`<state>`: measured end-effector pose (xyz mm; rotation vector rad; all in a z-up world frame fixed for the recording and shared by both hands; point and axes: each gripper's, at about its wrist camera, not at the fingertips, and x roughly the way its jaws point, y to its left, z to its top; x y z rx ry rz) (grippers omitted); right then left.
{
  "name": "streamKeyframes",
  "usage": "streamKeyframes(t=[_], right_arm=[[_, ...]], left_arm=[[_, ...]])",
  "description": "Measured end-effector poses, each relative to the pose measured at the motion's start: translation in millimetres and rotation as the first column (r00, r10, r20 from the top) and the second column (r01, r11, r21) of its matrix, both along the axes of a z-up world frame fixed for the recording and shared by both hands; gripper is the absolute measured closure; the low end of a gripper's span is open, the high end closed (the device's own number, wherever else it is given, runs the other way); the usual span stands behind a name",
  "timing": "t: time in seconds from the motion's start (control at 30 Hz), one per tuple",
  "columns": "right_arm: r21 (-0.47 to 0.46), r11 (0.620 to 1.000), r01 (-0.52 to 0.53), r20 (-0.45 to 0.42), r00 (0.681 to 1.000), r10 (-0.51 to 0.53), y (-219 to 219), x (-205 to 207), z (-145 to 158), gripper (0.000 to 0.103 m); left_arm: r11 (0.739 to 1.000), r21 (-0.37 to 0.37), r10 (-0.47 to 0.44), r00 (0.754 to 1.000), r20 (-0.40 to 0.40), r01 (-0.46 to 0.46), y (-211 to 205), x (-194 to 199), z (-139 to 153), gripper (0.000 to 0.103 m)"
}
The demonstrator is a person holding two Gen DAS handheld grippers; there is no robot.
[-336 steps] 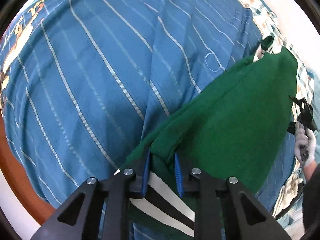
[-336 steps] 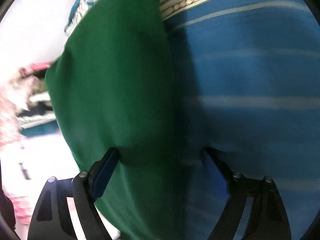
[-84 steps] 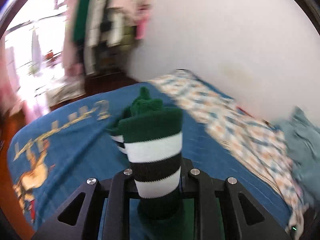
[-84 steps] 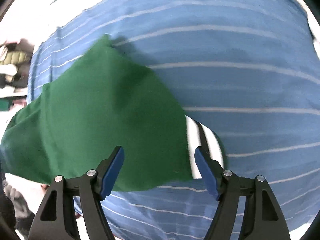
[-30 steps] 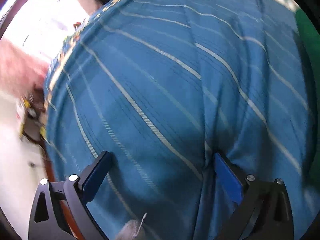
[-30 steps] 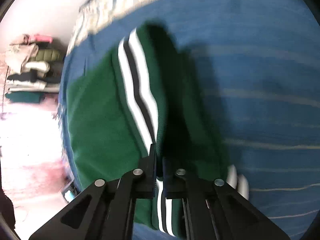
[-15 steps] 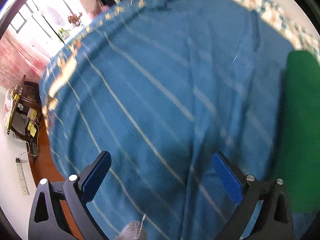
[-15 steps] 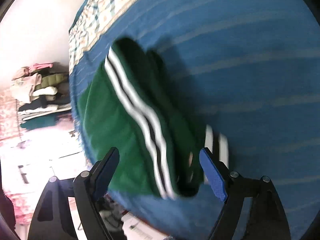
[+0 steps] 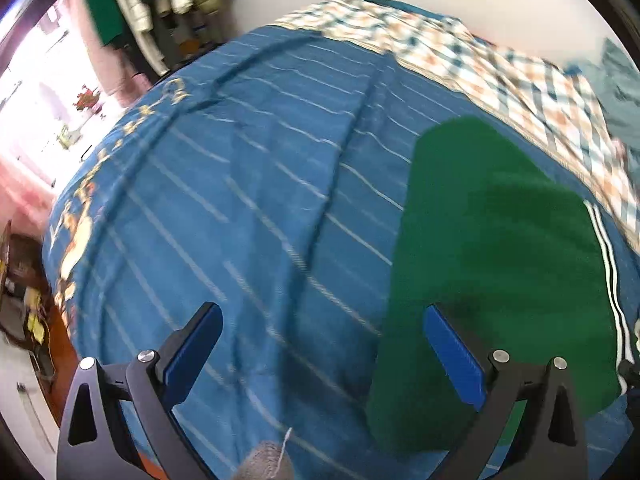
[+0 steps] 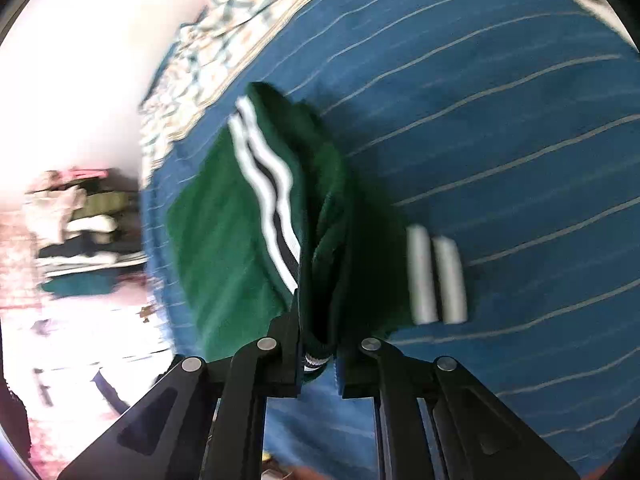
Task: Fold large clothes
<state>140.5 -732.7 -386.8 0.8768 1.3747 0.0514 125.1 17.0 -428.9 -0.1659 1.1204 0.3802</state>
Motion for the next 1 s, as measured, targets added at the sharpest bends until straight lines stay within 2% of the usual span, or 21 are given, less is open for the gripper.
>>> streamKeyframes(t=[0.1,0.17,0.2,0.23,0.27,0.33,0.37,0.43,0.53,0.57,0.67,0.73,0.8,0.83,0.9,1.0], right_arm=[[-0.022,1.000,-0.005,-0.132,0.991,0.002,-3.6,-3.6,-55.7,0.092],[0.038,0.999,-0.011,-0.194,0.981,0.018,-2.6,-0.9,-76.8,0.088],[0.069,0.998,0.000,-0.210,0.978,0.015,-5.1,1.9,-77.1,0.087],[0.098,0.995,-0.006,-0.227,0.973,0.029,-7.8,6.1,-73.7,0.081],[0.097,0.995,-0.016,-0.236,0.971,0.039,-9.0,10.0,-70.2,0.070],[-0.010,0.999,-0.049,-0.202,0.978,0.046,-18.1,16.3,-41.8,0.055],[-0.055,0.996,-0.065,-0.171,0.984,0.055,-26.4,19.0,-29.5,0.052],[-0.133,0.988,-0.083,-0.094,0.993,0.071,-25.1,31.6,2.4,0.052],[-0.080,0.985,-0.152,0.002,0.988,0.153,1.2,67.2,24.8,0.052],[-0.077,0.982,-0.171,0.019,0.985,0.173,4.9,70.9,29.5,0.052],[-0.090,0.953,-0.290,0.056,0.954,0.295,56.4,110.1,24.8,0.053],[-0.109,0.920,-0.376,0.013,0.925,0.380,96.9,138.5,0.8,0.057],[-0.156,0.866,-0.476,-0.102,0.879,0.465,129.8,164.9,-36.5,0.063],[-0.189,0.851,-0.489,-0.150,0.871,0.467,139.0,170.4,-55.7,0.070],[-0.191,0.855,-0.482,-0.182,0.874,0.451,146.4,180.6,-83.8,0.071],[-0.143,0.878,-0.458,-0.239,0.876,0.418,140.8,191.3,-80.3,0.071]], left_arm=[[0.999,0.020,-0.029,0.997,-0.075,0.031,-7.2,16.2,-26.1,0.000],[0.999,0.024,-0.027,0.995,-0.092,0.029,-3.6,20.1,-35.8,0.000],[0.999,0.016,-0.029,0.995,-0.099,0.031,0.1,22.3,-35.7,0.000],[0.999,0.005,-0.035,0.994,-0.102,0.035,4.0,24.2,-32.9,0.000],[0.999,0.019,-0.042,0.994,-0.098,0.044,4.6,24.7,-27.7,0.000],[0.996,0.057,-0.064,0.995,-0.078,0.068,3.2,29.9,-11.6,0.000],[0.996,0.047,-0.075,0.995,-0.061,0.078,0.6,34.8,-3.4,0.000],[0.995,0.024,-0.092,0.996,-0.011,0.092,-0.9,53.4,11.2,0.000],[0.993,0.049,-0.107,0.994,0.026,0.106,-7.4,97.8,13.7,0.000],[0.991,0.073,-0.117,0.993,0.023,0.115,-11.0,114.2,8.6,0.000],[0.976,0.137,-0.171,0.985,-0.016,0.172,-23.3,159.3,-18.4,0.000],[0.952,0.209,-0.217,0.975,-0.045,0.221,-33.4,175.6,-33.5,0.000],[0.941,0.228,-0.246,0.968,-0.053,0.251,-35.4,178.7,-42.3,0.000],[0.941,0.217,-0.256,0.965,-0.056,0.262,-34.0,179.2,-45.6,0.000],[0.944,0.190,-0.263,0.963,-0.057,0.269,-29.3,182.1,-47.0,0.000],[0.951,0.165,-0.253,0.965,-0.064,0.261,-27.3,179.6,-42.2,0.000]])
